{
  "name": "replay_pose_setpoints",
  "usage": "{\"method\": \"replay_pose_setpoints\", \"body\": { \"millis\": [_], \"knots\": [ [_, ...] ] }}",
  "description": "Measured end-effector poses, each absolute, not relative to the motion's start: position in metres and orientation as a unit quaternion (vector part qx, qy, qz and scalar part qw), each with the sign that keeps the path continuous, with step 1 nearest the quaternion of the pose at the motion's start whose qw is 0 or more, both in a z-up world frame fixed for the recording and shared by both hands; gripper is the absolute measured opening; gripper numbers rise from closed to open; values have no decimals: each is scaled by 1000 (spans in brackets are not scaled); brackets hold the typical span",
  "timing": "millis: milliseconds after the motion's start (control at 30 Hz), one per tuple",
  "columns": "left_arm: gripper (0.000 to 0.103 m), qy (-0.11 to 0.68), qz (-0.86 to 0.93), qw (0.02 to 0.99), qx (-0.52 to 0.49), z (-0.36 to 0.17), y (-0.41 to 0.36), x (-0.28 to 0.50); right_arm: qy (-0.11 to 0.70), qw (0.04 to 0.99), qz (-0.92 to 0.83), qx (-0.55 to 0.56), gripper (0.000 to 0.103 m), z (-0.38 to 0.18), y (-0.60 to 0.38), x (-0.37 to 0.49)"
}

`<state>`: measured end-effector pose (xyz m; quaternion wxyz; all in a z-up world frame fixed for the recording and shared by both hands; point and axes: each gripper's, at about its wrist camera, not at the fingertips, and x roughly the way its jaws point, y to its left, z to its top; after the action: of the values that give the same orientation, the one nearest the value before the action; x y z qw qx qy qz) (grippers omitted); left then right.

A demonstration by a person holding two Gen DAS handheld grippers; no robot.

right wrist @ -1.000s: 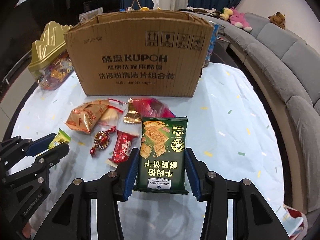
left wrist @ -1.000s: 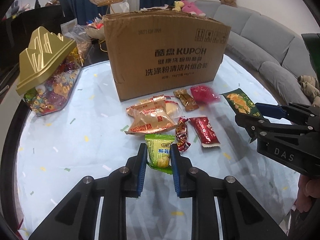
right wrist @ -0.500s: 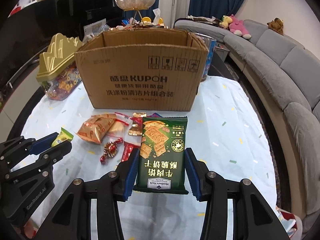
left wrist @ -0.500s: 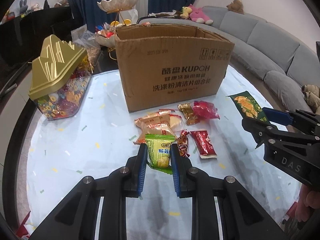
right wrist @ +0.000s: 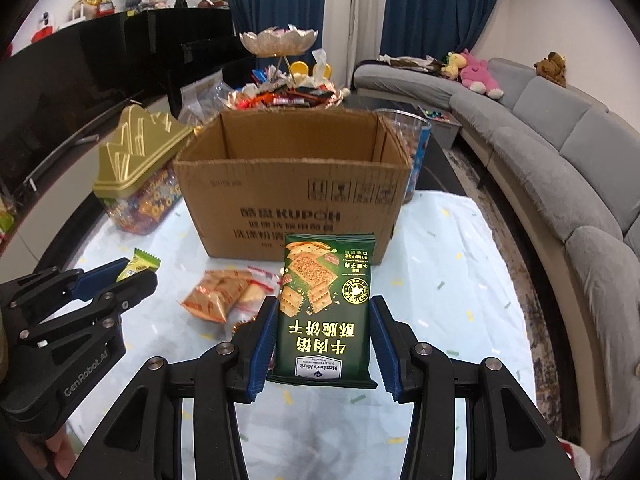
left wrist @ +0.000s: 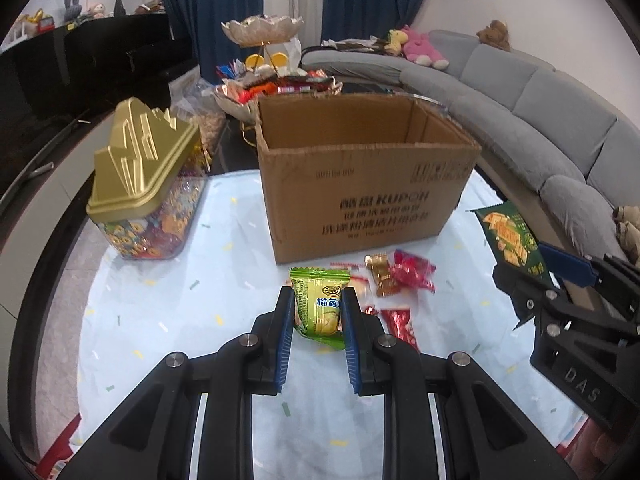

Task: Organize snacks
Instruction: 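Lift both held packets toward the cardboard box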

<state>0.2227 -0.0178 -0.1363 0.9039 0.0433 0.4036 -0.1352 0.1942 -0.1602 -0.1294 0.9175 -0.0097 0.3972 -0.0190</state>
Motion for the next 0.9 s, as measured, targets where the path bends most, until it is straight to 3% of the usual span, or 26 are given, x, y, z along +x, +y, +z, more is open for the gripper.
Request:
{"method": "replay_pose_setpoints", "body": {
  "millis": [900],
  "knots": [
    [24, 355, -118, 927, 35, -73, -32, 252, 338, 941, -21, -1, 46, -64, -170, 215]
  ]
}}
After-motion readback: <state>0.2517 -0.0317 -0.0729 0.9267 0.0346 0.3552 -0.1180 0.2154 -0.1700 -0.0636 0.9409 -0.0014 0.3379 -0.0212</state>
